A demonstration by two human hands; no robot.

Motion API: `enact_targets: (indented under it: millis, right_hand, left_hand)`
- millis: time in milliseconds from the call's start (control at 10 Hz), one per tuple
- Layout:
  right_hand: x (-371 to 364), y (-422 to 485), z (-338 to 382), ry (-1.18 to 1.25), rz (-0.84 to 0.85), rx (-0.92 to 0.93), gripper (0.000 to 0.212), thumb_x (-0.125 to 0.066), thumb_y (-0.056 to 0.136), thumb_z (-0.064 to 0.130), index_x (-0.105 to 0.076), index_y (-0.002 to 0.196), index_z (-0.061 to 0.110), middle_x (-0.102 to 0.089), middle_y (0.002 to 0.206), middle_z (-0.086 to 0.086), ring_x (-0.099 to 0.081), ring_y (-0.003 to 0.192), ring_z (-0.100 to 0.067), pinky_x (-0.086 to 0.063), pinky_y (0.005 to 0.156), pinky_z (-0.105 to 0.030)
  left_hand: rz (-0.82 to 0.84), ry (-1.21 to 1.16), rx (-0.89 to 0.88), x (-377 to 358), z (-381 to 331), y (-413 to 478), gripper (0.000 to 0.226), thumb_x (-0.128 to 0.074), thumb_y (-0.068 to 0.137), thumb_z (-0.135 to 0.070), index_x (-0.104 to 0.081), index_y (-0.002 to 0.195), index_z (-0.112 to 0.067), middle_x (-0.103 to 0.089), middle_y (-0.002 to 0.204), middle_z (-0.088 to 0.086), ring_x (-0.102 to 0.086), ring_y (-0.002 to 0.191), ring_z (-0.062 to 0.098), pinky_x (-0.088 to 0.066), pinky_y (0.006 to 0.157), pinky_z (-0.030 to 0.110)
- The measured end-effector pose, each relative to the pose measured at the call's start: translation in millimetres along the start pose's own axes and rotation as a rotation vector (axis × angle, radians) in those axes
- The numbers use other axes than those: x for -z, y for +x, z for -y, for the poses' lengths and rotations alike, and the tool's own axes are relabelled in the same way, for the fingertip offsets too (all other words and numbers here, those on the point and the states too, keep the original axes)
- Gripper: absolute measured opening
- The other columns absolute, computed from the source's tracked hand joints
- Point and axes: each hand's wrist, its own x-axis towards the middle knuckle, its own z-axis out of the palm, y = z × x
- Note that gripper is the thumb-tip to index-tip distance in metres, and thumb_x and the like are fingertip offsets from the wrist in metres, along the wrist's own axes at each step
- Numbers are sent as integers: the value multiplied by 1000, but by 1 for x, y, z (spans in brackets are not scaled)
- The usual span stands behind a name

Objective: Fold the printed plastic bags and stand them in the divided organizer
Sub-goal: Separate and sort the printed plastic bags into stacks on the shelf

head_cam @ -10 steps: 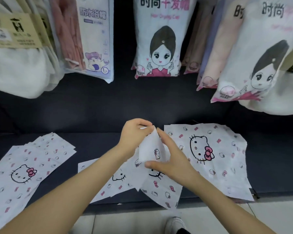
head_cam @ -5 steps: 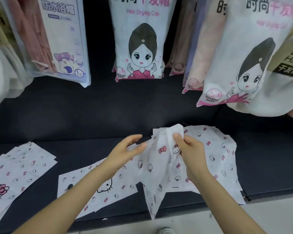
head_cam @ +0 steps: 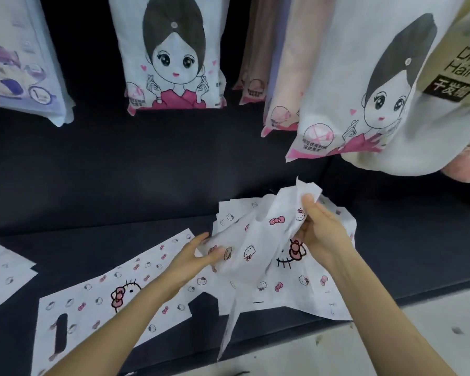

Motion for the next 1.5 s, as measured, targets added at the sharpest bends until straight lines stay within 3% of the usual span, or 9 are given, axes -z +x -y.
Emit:
enact_targets:
  millis: [200,400,500,700,800,1000,1200,1400,1500]
  right_hand:
    - [54,61,-2,169,-205,-8,29,-50,99,32,-62,113,10,-69,85,1,-67,80,-15,-55,77,-33]
    - [112,77,-55,115,-426,-206,17,-52,96,26,-62,89,15,-68,92,-1,-66,92,-23,-54,85,-39]
    - [134,74,-72,137,-495,-193,40,-46,96,51,-60,115,19,-68,107,0,-65,99,-24,-52,91,-43]
    - [149,71,-103,-689,-770,-26,80,-64,85,47,-21,149,25,-47,140,-8,-52,120,-32,-44,93,-46]
    - [138,75,-121,-1229,-682,288,93,-62,75,65,-30,148,19,-48,141,-12,-47,127,-33,-37,102,-53]
    - [98,98,-150,-1192,-265,383,101,-41,66,81,-25,150,27,-40,149,-1,-35,138,-20,-14,116,-49]
    - [104,135,-116,-891,-596,688,29,-52,90,33,-74,102,19,-70,93,-2,-64,80,-27,-51,73,-46]
    - [121,146,-86,-1037,-414,508,71,-61,81,59,-48,139,22,-52,139,-2,-44,130,-23,-35,106,-44]
    - [120,139,-89,-1133,-684,617,70,-41,83,60,-49,138,17,-55,135,-8,-50,122,-29,-36,99,-47]
  left_hand:
    - [-81,6,-79,-18,-3,43,62,-64,83,-49,-39,139,-41,-40,134,-16,-40,121,3,-39,98,25]
    - [48,-78,60,-68,-9,91,59,-56,91,-49,-33,144,-36,-55,121,-4,-61,102,13,-56,79,27]
    - [105,-141,73,-95,-7,113,57,-53,96,-40,-30,147,-33,-51,126,-3,-55,110,14,-53,81,23]
    - [136,-257,67,-126,-18,149,50,-49,100,-19,-32,147,-27,-52,137,8,-64,91,13,-52,93,35]
    - [135,-358,33,-137,-37,163,48,-49,100,-15,-36,145,-22,-53,134,3,-64,87,10,-54,81,28]
    - [269,-444,-127,-141,-81,178,55,-47,99,-20,-27,149,-34,-32,154,0,-46,128,16,-39,106,36]
    - [391,-497,-144,-130,-80,180,50,-36,103,-30,-18,148,-43,-32,152,-6,-41,134,22,-49,97,46]
    - [472,-982,71,-127,-86,189,44,-33,104,-30,-28,148,-36,-33,153,10,-30,139,42,-40,101,61]
    - [430,-1166,100,-142,-102,196,45,-26,105,-30,-21,150,-35,-30,155,2,-19,144,36,-28,111,56]
